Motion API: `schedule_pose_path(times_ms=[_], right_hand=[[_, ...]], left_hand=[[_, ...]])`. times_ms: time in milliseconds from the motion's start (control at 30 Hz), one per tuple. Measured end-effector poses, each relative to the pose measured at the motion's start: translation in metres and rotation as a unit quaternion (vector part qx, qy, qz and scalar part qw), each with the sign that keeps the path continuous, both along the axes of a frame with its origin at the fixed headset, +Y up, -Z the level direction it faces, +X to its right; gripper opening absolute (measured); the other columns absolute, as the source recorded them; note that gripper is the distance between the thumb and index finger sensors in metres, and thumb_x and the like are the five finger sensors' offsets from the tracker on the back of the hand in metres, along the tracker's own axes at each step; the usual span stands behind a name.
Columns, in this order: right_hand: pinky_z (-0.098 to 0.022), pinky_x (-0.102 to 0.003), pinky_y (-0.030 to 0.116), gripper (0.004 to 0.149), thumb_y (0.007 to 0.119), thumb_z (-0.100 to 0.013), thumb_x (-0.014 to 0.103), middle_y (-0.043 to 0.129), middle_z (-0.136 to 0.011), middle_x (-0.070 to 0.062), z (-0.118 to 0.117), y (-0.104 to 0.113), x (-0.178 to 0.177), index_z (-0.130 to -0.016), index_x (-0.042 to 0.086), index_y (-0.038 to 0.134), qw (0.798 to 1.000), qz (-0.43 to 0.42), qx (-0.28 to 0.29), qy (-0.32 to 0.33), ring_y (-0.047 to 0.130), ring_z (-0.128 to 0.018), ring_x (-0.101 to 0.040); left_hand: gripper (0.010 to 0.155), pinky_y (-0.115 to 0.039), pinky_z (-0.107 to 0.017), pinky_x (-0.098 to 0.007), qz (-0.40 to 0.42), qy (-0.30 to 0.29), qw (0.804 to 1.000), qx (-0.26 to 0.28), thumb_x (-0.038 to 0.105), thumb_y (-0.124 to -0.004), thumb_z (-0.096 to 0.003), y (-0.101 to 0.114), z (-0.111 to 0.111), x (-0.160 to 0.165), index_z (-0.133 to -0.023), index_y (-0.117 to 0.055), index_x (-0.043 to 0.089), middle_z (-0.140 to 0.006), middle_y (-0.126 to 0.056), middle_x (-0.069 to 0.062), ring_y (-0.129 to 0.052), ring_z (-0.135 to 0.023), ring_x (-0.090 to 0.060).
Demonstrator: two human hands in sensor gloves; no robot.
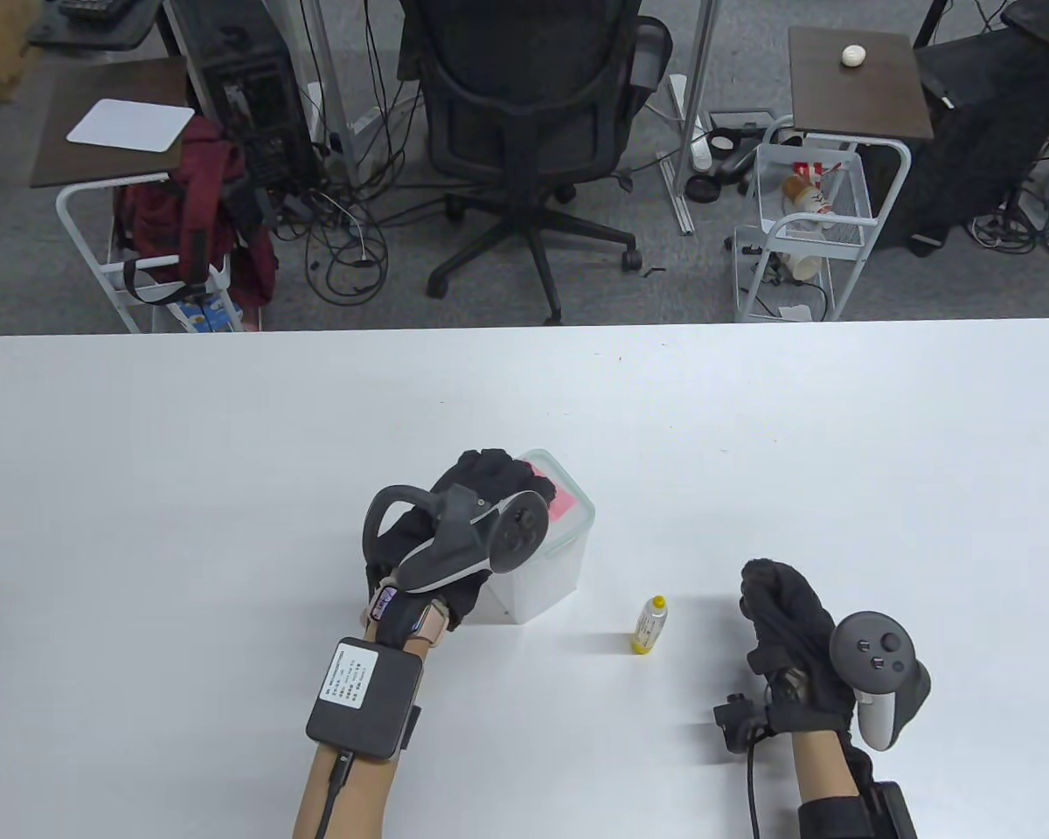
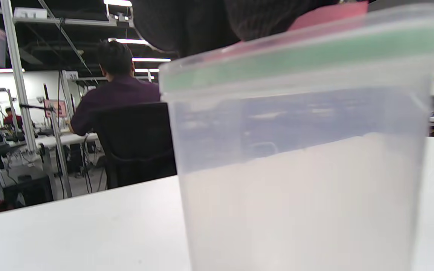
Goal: Squeeze liquid glue on card and attach to container
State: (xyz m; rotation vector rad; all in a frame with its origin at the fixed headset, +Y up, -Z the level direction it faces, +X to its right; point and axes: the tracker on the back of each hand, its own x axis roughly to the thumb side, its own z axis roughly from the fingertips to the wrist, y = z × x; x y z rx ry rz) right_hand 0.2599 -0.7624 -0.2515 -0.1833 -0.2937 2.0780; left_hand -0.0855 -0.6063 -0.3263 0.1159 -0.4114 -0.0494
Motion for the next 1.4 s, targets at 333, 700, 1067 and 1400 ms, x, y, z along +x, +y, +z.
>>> schedule_pose_path(times_ms=[333, 700, 1067, 1400], right_hand=[[-0.054, -0.047, 0.077, 0.036, 0.069, -0.059, 0.025, 0.077, -0.088, -0.015, 0.002, 0.003, -0.008, -0.092, 0.012, 0.07, 1.0, 0.02, 0.012, 0.004, 0.089, -0.069, -0.035], [-0.056, -0.048, 0.075, 0.037, 0.067, -0.061, 0.026, 0.076, -0.09, -0.016, 0.013, 0.056, -0.021, -0.095, 0.012, 0.068, 0.99, 0.038, 0.133, 0.011, 0.086, -0.072, -0.036], [-0.072, -0.058, 0.062, 0.041, 0.065, -0.063, 0.026, 0.07, -0.105, -0.016, 0.002, 0.151, -0.129, -0.101, 0.014, 0.07, 0.93, 0.224, 0.201, 0.208, 0.077, -0.09, -0.043], [-0.079, -0.057, 0.055, 0.039, 0.067, -0.06, 0.023, 0.073, -0.106, -0.011, -0.059, 0.155, -0.189, -0.098, 0.016, 0.075, 0.876, 0.381, 0.102, 0.278, 0.074, -0.096, -0.04]], left_hand=[[0.052, -0.052, -0.088, -0.034, 0.072, -0.038, 0.993, -0.09, 0.041, -0.065, -0.0439, -0.012, -0.001, -0.021, -0.096, -0.066, 0.045, -0.112, -0.066, 0.018, -0.062, -0.115, -0.013], [0.06, -0.038, -0.091, -0.037, 0.117, -0.07, 0.984, -0.118, 0.05, -0.058, -0.0432, -0.025, -0.001, -0.032, -0.103, -0.056, 0.043, -0.119, -0.053, 0.016, -0.047, -0.12, -0.015], [0.061, -0.04, -0.09, -0.037, 0.121, -0.08, 0.985, -0.098, 0.05, -0.059, -0.0434, -0.027, 0.001, -0.032, -0.103, -0.058, 0.041, -0.119, -0.055, 0.014, -0.049, -0.119, -0.017], [0.06, -0.04, -0.09, -0.037, 0.144, -0.088, 0.981, -0.095, 0.051, -0.059, -0.0435, -0.03, 0.0, -0.035, -0.103, -0.06, 0.039, -0.119, -0.056, 0.014, -0.05, -0.119, -0.017]])
